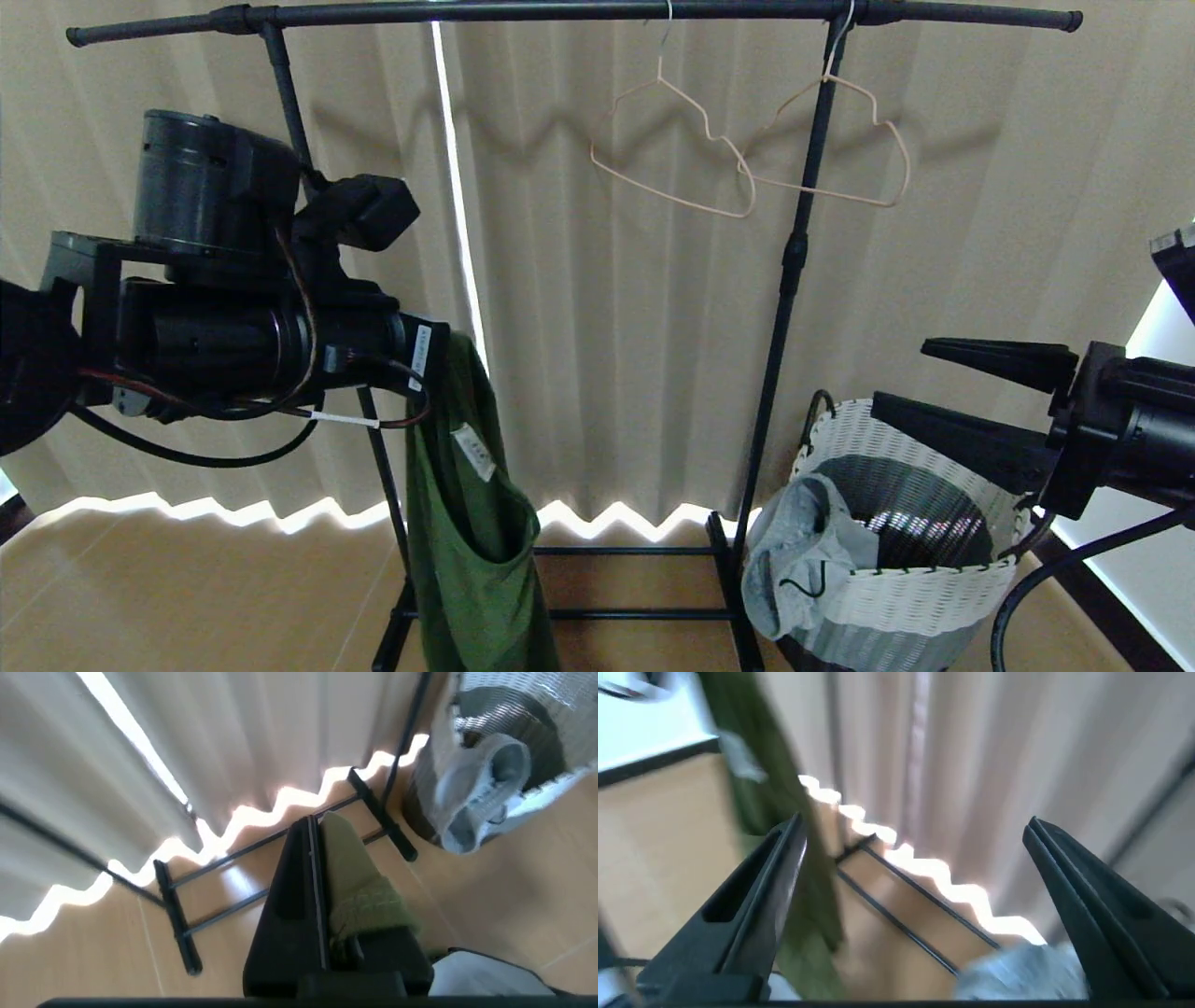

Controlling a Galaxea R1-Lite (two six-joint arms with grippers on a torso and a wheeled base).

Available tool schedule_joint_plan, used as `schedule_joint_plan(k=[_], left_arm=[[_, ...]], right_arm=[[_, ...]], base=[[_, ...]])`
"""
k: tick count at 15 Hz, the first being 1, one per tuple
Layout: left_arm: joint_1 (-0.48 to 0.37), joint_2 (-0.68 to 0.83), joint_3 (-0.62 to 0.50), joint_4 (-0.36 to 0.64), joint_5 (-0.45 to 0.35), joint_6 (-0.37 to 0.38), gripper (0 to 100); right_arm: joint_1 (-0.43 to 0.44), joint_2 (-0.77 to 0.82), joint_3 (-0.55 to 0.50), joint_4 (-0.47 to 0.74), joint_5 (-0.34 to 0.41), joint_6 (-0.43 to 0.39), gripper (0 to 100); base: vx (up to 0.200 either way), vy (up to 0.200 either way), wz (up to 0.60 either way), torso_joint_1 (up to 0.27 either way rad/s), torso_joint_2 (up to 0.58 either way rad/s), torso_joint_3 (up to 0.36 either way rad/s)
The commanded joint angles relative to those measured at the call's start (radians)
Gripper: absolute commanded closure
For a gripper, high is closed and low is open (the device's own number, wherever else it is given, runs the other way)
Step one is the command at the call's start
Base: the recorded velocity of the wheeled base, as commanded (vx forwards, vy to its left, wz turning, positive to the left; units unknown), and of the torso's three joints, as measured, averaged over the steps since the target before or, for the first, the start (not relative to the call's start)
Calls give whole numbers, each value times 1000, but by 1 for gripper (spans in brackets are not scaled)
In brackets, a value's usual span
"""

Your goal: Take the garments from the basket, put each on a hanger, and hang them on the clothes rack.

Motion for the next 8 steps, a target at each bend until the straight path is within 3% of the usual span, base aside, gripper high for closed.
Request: schedule_joint_plan(k=[1, 3, 5, 8], left_arm=[[38, -83, 60, 1, 22, -11, 100], [102, -188, 157, -1, 79, -12, 100], [140, -307, 258, -2, 137, -4, 100], [165, -482, 350, 1, 150, 2, 100]], right_arm=[[-124, 9, 67, 1, -16, -80, 0], [-221, 3, 123, -9, -36, -180, 0], [-270, -3, 180, -72, -94, -180, 0], [-284, 58, 240, -248, -234, -177, 0]], base=[[0, 0, 0, 0, 0, 0], [0, 0, 0, 0, 0, 0], [0, 0, 0, 0, 0, 0], [0, 0, 0, 0, 0, 0]])
